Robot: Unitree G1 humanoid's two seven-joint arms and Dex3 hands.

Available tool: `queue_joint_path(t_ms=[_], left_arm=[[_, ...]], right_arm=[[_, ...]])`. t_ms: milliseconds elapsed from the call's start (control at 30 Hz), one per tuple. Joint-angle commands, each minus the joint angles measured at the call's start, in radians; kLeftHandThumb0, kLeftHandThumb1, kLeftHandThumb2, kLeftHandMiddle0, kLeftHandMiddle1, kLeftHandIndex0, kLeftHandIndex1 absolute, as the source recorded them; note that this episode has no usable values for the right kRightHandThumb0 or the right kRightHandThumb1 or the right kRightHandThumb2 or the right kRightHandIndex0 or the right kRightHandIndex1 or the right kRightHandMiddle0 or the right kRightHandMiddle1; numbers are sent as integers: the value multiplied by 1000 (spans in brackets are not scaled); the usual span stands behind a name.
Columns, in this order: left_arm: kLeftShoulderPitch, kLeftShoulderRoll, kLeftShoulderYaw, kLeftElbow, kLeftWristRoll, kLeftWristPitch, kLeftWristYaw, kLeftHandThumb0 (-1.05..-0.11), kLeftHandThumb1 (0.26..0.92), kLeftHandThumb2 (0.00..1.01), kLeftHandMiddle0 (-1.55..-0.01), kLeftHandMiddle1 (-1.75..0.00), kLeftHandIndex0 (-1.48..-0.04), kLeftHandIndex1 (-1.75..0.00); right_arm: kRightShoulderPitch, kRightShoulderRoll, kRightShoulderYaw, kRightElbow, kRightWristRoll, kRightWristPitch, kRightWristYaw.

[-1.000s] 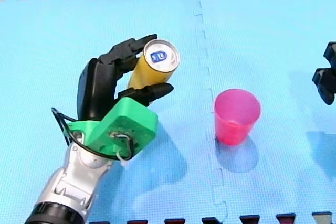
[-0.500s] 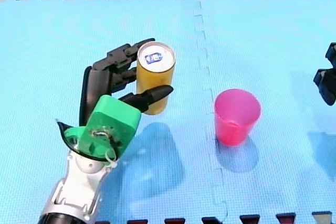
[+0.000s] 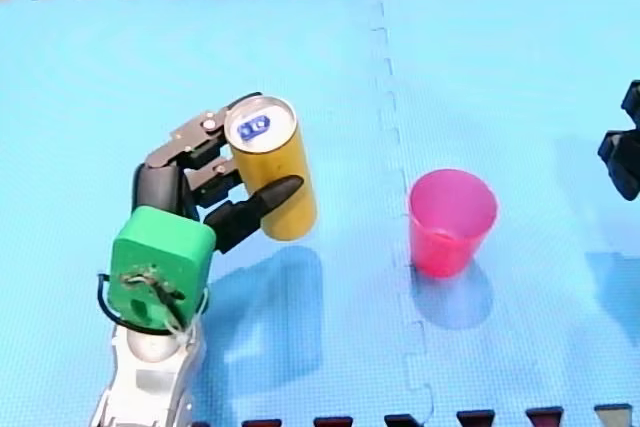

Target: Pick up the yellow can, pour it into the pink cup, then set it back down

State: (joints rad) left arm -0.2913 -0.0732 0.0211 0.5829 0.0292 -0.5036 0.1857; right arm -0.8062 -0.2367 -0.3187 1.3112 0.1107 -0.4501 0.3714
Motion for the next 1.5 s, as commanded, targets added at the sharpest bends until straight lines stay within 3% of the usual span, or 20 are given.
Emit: queue_joint_path(t_ms=[0, 233, 467, 1000, 1233, 1467], left_arm=[[-3, 5, 5, 29, 18, -46, 13, -363, 779, 0, -1339, -16, -1209, 0], [8, 26, 6, 115, 93, -160, 70, -357, 779, 0, -1336, -10, -1206, 0], [0, 35, 21, 206, 100, -238, 94, -359, 781, 1, -1330, -4, -1205, 0], [-50, 44, 15, 333, 163, -275, 192, -369, 791, 2, -1305, 0, -1209, -1], [-80, 18, 23, 439, 139, -309, 204, -370, 791, 1, -1302, 0, -1210, -1], [-101, 14, 33, 504, 99, -347, 149, -368, 791, 0, -1296, 0, -1203, 0]], right_arm=[[-6, -5, -2, -2, 4, 5, 0], [-6, -6, -4, -3, 5, 4, 1], [-10, -12, 0, -2, -4, 3, -7], [-19, -27, 4, -2, -5, 9, -11], [-22, -39, 1, -4, -1, 13, -3], [-25, -47, 8, -6, -7, 16, -1]])
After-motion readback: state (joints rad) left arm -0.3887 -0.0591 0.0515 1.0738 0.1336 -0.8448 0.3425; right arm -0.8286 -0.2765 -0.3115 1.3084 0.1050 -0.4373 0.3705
